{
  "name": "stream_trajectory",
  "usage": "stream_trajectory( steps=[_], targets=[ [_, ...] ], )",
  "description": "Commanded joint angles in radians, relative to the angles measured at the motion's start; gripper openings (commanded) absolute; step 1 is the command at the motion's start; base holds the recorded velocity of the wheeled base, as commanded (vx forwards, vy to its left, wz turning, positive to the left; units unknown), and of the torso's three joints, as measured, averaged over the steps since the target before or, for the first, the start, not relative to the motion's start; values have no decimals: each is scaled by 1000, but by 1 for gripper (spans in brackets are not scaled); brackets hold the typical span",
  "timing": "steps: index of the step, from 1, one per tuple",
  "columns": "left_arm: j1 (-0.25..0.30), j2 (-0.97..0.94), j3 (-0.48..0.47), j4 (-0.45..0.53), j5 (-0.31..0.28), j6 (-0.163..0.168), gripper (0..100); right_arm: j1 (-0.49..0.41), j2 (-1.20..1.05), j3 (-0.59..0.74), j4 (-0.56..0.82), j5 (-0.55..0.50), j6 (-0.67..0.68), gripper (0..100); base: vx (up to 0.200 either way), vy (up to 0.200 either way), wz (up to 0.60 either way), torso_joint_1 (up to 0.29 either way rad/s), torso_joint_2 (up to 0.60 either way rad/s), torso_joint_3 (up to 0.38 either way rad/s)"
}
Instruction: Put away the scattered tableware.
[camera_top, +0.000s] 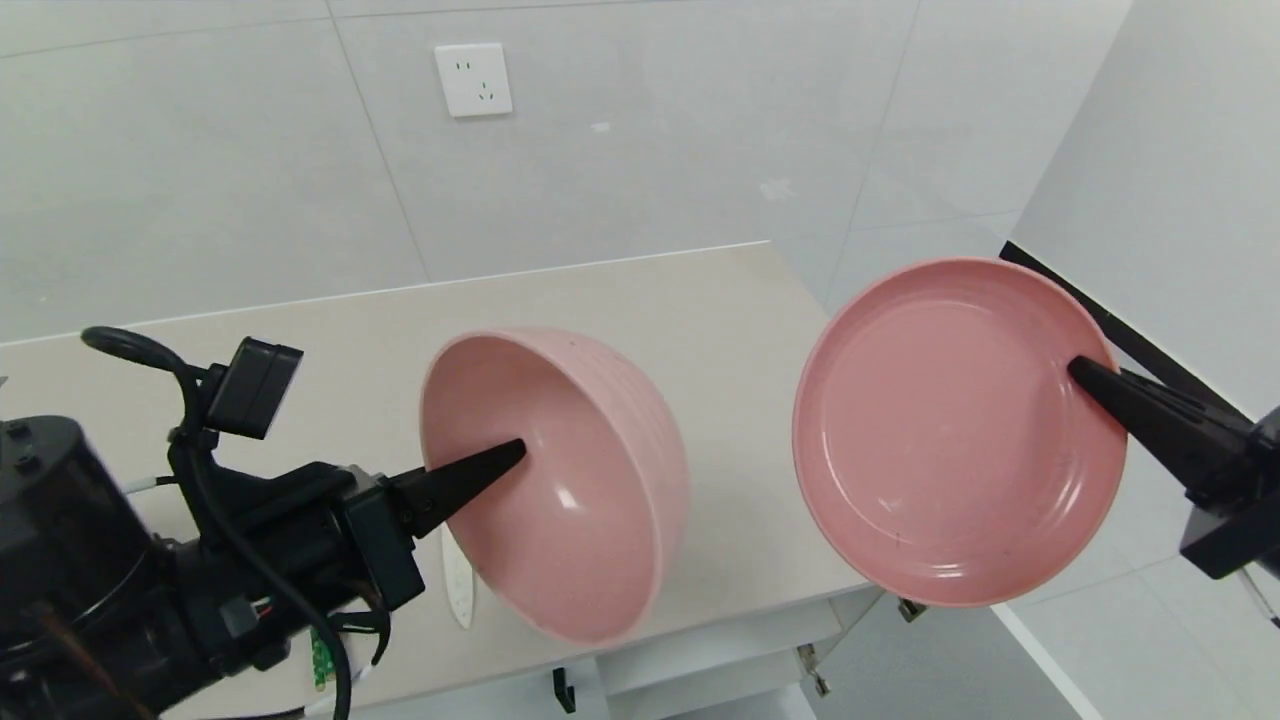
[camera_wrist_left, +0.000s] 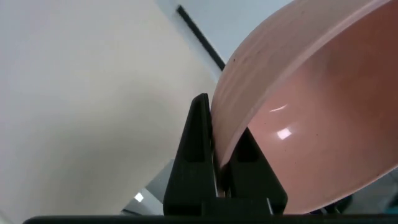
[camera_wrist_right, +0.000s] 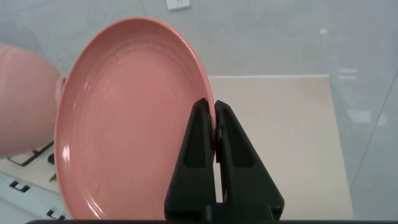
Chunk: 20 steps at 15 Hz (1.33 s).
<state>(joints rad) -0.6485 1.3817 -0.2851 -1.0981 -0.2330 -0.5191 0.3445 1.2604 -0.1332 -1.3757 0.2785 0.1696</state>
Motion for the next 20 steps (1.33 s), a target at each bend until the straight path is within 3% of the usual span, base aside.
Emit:
stream_trajectory(
  steps=[1, 3, 5, 6, 8, 9, 10, 12, 18, 20],
  targets=[
    [-89, -98, 57, -17, 12, 59, 0, -1, -41, -25, 6, 2, 4, 0, 0, 0, 0, 0, 0, 0],
    [3, -98, 55, -39, 35, 67, 0, 2, -41, -22, 4, -1, -2, 0, 0, 0, 0, 0, 0, 0],
    [24, -101, 66, -45, 52, 64, 0, 4, -27, -22, 4, -7, -18, 0, 0, 0, 0, 0, 0, 0],
    [50, -85, 40, -28, 135, 87, 0, -10, 25, -11, -6, -15, -59, 0, 0, 0, 0, 0, 0, 0],
    [125, -78, 47, -16, 304, 341, 0, -10, 36, -3, -13, -68, -82, 0, 0, 0, 0, 0, 0, 0],
    [104, -98, 66, -20, 411, 416, 0, -9, 24, 15, -26, -70, -81, 0, 0, 0, 0, 0, 0, 0],
    [52, -147, 83, -19, 483, 438, 0, -5, -3, 46, -59, -67, -82, 0, 0, 0, 0, 0, 0, 0],
    [1, -202, 87, -13, 497, 444, 0, -4, -4, 33, -105, -67, -84, 0, 0, 0, 0, 0, 0, 0],
    [-6, -112, 116, -114, 500, 419, 0, -4, 103, 33, -195, -67, -88, 0, -33, 0, 0, 1, 0, 1],
    [-6, -27, 162, -290, 498, 404, 0, -4, 108, 38, -195, -67, -88, 0, -200, 0, 0, 5, 5, 0]
  ],
)
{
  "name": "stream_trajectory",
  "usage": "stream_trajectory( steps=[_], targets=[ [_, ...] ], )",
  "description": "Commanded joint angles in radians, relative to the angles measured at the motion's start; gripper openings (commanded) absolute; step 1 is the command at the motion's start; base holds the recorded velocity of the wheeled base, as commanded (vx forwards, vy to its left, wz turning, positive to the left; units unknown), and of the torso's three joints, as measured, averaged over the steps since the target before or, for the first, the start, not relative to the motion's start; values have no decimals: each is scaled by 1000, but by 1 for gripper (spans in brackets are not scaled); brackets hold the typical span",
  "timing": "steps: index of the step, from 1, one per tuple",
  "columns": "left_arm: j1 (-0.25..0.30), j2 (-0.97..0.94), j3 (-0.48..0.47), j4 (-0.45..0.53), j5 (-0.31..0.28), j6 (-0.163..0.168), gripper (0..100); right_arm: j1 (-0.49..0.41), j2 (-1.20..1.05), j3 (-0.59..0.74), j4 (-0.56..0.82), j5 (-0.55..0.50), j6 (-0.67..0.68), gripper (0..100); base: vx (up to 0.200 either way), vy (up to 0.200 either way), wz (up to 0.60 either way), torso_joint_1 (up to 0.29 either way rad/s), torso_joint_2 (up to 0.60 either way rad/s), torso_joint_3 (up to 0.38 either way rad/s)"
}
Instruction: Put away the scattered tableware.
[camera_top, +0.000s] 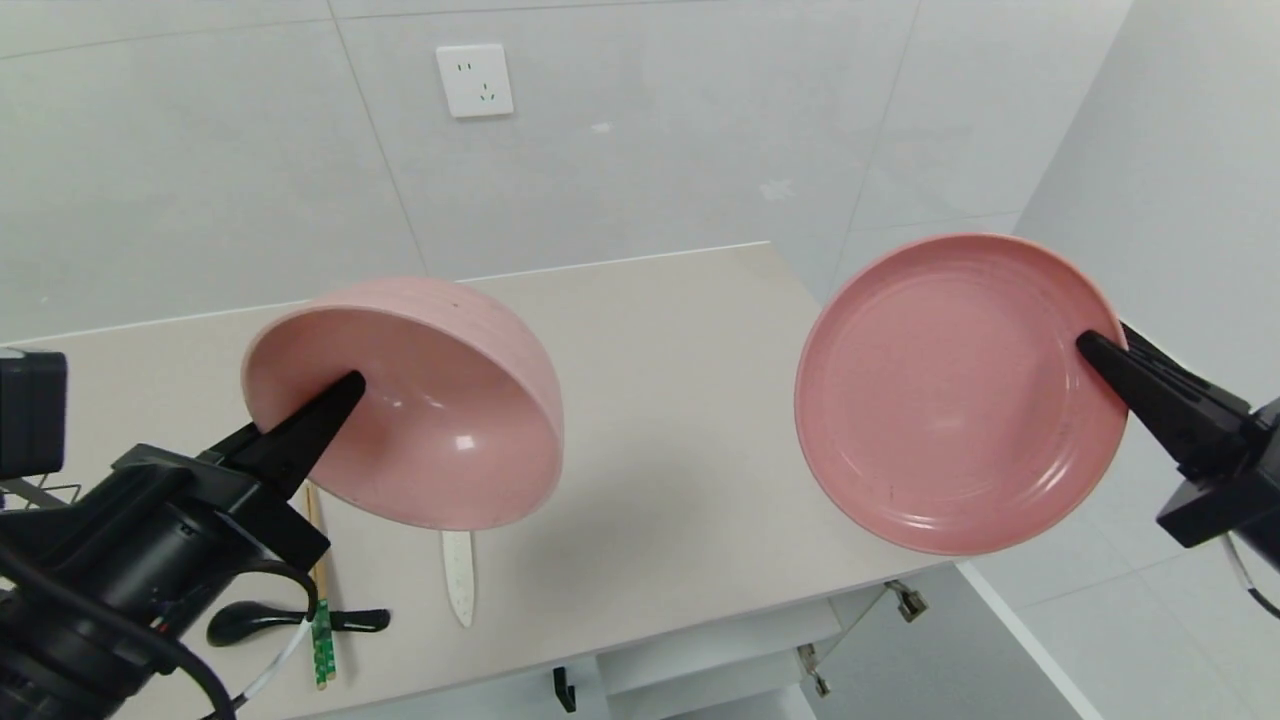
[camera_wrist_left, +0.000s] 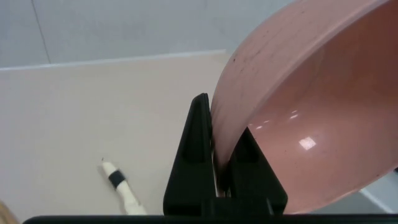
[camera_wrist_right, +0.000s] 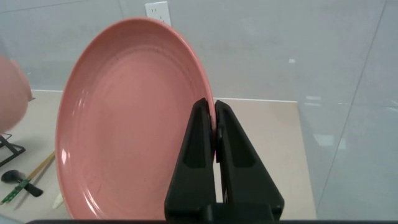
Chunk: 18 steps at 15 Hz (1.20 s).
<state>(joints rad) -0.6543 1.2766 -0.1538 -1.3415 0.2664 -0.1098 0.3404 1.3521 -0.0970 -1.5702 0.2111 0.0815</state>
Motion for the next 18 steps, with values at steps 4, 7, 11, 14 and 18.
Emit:
stream_trajectory(
  steps=[4, 7, 11, 14, 18],
  targets=[
    [-56, 107, 66, -150, -3, 2, 0, 0, 10, -1, -1, 1, 0, 0, -200, 0, 0, 11, 7, -1],
    [-64, 107, 65, -153, -1, 2, 0, 0, 9, -1, -1, 1, 0, 0, -67, 0, 0, -4, -1, 4],
    [-70, 106, 66, -153, -1, 4, 0, 17, 5, -1, -1, 1, -6, 0, 0, 0, 0, 0, 0, 0],
    [-90, 101, 82, -182, -4, 4, 0, 17, 5, 3, -1, 1, -52, 0, -200, 0, 0, 19, 7, -2],
    [-102, 104, 99, -196, -1, 47, 0, 15, 7, 11, -1, 1, -69, 0, 0, 0, 0, 0, 0, 0]
  ],
)
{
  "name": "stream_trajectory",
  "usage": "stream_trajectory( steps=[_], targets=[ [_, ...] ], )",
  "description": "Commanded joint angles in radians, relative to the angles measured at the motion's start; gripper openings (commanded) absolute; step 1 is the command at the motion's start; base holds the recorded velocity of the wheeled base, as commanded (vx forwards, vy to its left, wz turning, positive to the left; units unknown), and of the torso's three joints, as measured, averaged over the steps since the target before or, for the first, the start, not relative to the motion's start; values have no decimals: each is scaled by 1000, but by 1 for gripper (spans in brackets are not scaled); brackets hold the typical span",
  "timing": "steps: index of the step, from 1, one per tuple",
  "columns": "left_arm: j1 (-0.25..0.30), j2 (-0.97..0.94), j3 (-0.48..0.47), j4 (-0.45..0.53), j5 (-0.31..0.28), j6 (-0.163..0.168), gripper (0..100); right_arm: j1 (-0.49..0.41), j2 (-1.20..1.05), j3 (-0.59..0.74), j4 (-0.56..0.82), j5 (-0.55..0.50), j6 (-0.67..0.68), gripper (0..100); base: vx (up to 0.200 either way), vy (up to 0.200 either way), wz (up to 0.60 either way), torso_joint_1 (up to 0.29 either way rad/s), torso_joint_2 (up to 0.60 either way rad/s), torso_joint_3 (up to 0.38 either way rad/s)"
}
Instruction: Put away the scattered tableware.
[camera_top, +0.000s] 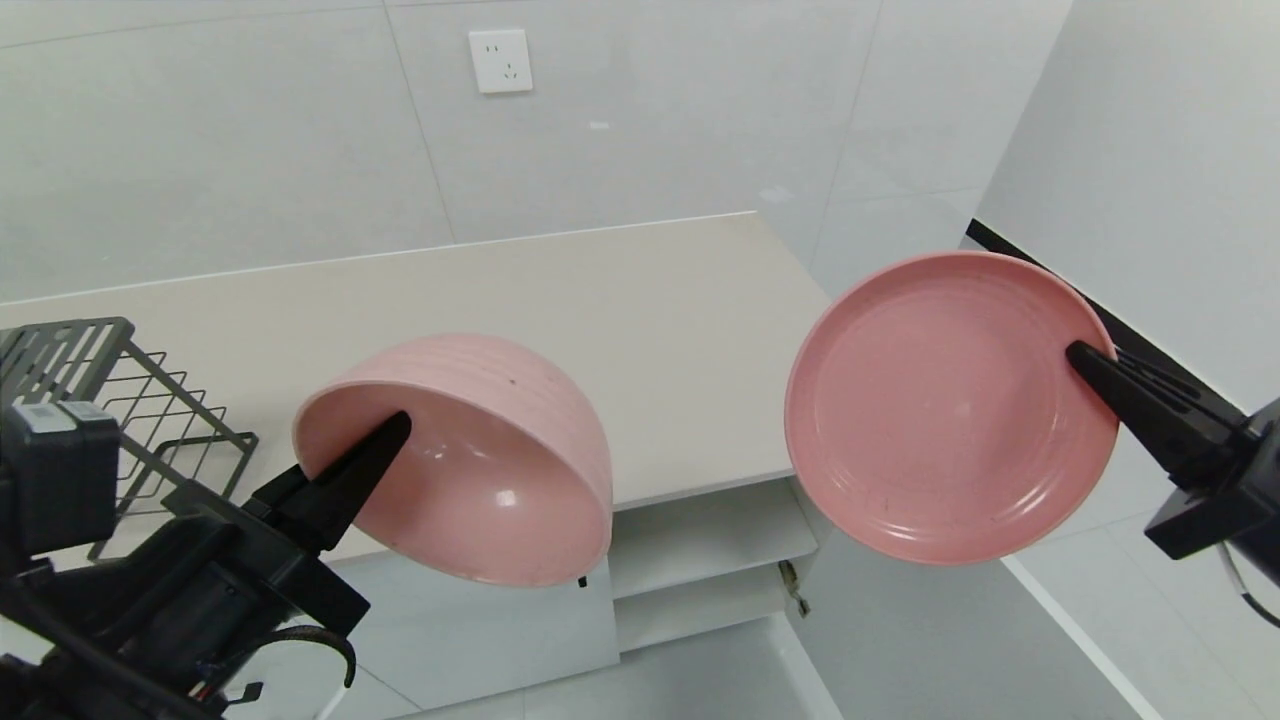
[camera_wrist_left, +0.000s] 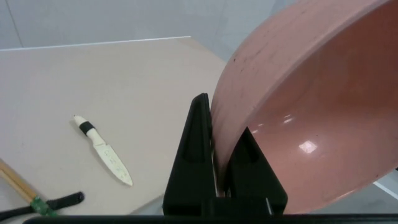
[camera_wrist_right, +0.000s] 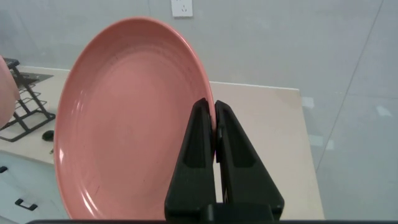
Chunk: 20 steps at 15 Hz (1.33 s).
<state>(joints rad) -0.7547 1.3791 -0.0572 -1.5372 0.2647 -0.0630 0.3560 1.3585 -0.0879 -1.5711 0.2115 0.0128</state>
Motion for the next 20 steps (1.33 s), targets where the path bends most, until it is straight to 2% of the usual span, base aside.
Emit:
stream_trajectory(
  steps=[1, 4, 17, 20],
  targets=[
    [0, 3, 2, 0, 1, 0, 0, 0, 1, 5, 0, 0, 1, 0, 0, 0, 0, 0, 0, 0],
    [-2, 3, 11, 0, 1, 0, 0, 0, 1, 4, 0, 0, 1, 0, 0, 0, -400, 13, 13, 0],
    [-6, 6, 33, 2, -2, 2, 0, -2, 2, 2, 0, 0, -2, 0, 0, 0, 0, 0, 0, 0],
    [-26, 6, 36, 3, -2, 5, 0, 0, 2, 4, 0, 0, -2, 0, 0, 0, 0, -67, 143, 67]
  ],
)
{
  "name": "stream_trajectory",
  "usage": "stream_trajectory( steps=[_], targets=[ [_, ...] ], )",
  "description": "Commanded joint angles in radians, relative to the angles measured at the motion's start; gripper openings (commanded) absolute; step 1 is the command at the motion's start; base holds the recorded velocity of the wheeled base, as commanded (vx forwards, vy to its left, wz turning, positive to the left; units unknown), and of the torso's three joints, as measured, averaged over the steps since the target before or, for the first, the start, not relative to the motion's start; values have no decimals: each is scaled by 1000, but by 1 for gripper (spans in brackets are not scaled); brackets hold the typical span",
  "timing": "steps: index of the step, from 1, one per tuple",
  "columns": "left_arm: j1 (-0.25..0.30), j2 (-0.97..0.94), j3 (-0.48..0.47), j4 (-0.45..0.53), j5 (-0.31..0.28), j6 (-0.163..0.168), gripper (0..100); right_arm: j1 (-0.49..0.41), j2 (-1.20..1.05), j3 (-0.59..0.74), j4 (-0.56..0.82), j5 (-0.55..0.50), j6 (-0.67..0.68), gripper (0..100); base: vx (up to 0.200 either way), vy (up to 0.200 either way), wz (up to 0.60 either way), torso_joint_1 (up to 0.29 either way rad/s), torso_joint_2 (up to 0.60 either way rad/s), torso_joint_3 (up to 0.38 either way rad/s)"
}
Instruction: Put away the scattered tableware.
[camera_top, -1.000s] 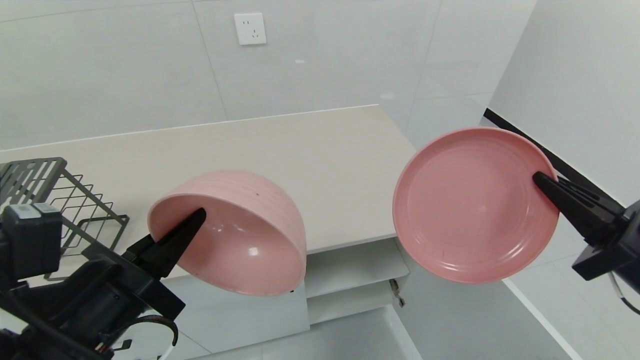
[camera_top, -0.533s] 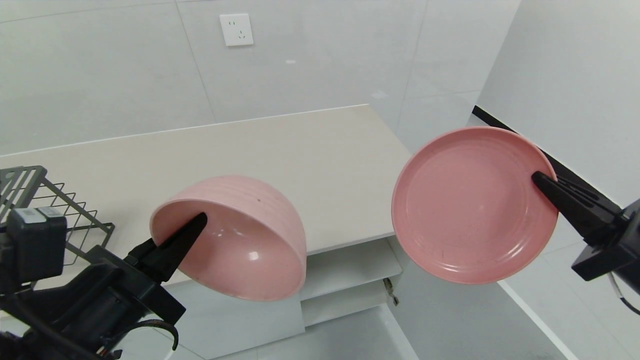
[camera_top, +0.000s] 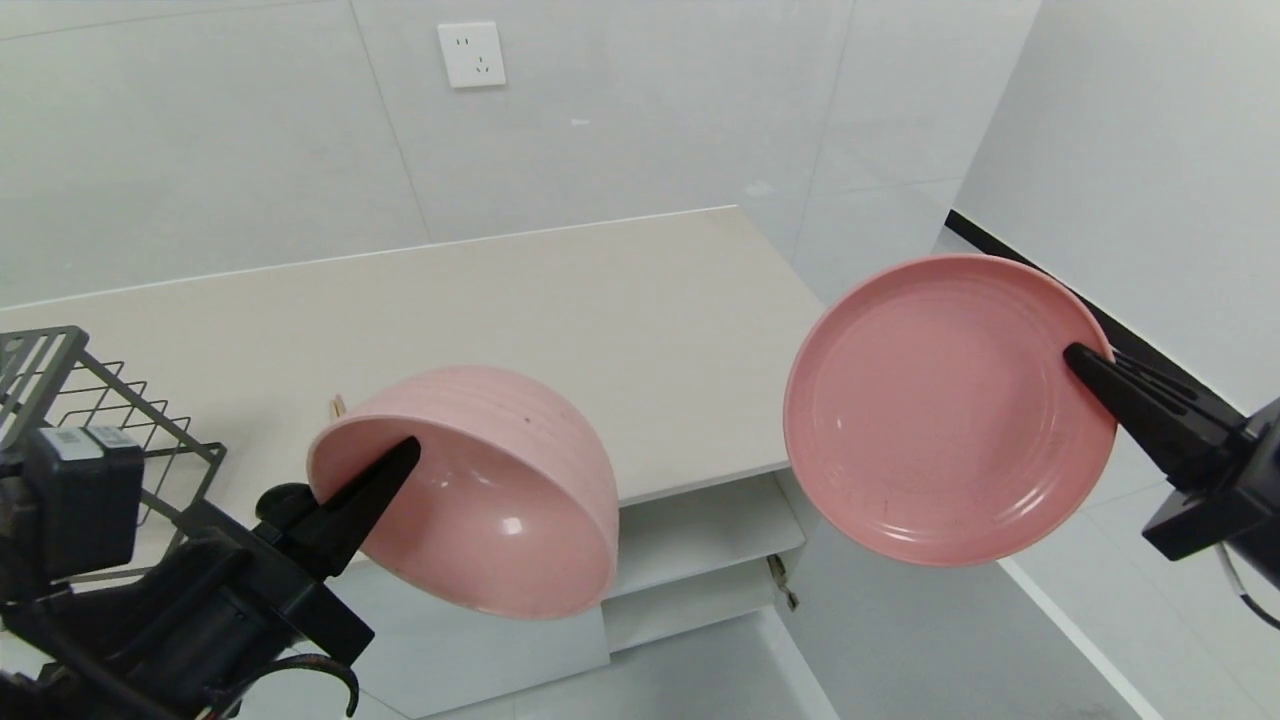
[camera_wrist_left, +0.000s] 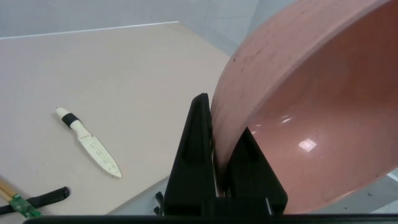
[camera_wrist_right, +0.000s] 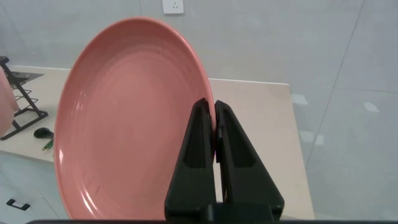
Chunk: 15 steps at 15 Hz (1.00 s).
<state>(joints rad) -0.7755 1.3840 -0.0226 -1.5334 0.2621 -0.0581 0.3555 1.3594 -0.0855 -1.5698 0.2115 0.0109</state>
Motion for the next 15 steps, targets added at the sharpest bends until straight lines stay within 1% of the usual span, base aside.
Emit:
stream_trajectory(
  steps=[1, 4, 10, 13, 15],
  targets=[
    [-5, 3, 3, -1, 0, 0, 0, 0, 1, 1, -1, 0, 0, 0, 0, 0, 0, -36, 76, 46],
    [-5, 3, 3, 1, 0, 0, 0, 0, 3, 3, -1, 0, 0, 0, 0, 0, 0, -149, 307, 154],
    [-5, 23, 15, -2, 0, 0, 0, 0, 4, 1, -1, 0, 0, 0, 0, 0, 0, -100, 204, 103],
    [-5, 30, 16, -2, 0, 0, 0, 0, 7, 10, -1, 0, 0, 0, 0, 0, 0, -41, 92, 48],
    [-5, 29, 16, -2, 0, 0, 0, 2, 10, 18, -1, 0, 0, 0, 0, 0, 0, -146, 268, 139]
  ],
)
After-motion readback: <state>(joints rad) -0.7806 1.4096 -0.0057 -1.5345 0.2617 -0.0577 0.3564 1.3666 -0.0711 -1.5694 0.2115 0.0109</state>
